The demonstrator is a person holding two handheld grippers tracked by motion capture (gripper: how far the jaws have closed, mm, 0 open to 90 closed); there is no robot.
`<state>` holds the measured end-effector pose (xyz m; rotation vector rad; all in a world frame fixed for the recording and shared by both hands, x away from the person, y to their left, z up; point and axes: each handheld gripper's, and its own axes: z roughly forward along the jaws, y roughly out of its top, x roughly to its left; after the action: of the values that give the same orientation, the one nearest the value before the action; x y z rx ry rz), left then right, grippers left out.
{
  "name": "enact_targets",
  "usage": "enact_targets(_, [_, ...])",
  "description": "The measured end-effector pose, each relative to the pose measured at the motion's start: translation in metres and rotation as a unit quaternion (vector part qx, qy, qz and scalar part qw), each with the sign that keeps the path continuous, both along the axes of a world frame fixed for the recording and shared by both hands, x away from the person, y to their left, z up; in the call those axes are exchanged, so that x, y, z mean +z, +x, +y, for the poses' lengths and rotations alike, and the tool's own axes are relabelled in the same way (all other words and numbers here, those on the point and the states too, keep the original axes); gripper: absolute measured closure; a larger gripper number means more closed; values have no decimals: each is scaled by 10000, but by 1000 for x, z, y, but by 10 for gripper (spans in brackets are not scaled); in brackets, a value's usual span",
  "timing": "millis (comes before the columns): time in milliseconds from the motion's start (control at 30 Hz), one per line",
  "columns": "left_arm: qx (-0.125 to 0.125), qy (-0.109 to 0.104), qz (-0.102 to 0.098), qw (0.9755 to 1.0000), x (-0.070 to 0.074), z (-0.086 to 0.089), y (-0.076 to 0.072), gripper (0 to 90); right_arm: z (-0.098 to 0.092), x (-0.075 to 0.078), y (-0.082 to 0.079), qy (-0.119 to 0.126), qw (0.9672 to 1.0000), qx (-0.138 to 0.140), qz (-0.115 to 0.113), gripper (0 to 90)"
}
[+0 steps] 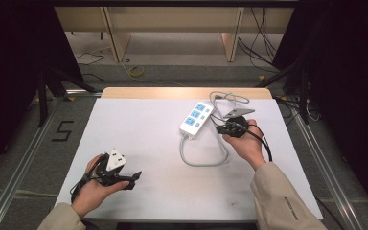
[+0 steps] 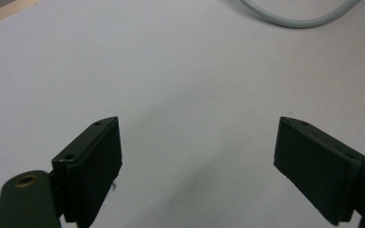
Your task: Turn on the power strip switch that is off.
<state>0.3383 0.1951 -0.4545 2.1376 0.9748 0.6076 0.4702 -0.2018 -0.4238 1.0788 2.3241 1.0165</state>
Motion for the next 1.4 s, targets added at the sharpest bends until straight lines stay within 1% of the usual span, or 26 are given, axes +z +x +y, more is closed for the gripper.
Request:
enact_targets(300, [-2, 0, 4, 10000, 0, 0, 0, 161, 5, 0, 9, -64, 10000, -7, 30, 900])
enact_targets(467, [6, -12, -1, 10000, 0, 0, 0, 161, 7, 0, 13, -49, 10000, -33, 45, 900])
enact_targets(633, [5, -30, 13, 10000, 0, -1, 0, 160, 13, -3, 18, -75, 9999, -20, 89, 900])
enact_targets(833, [-7, -19, 5, 10000, 0, 0, 0, 160, 18, -4, 22, -22, 9999, -27, 123, 900])
enact_targets(1133, [-7, -33, 12, 10000, 0, -1, 0, 160, 24, -6, 29, -21, 9998, -62, 187, 900])
enact_targets(1400, [-11, -37, 15, 10000, 0, -1, 0, 160, 30, -13, 36, -22, 9996, -93, 259, 900])
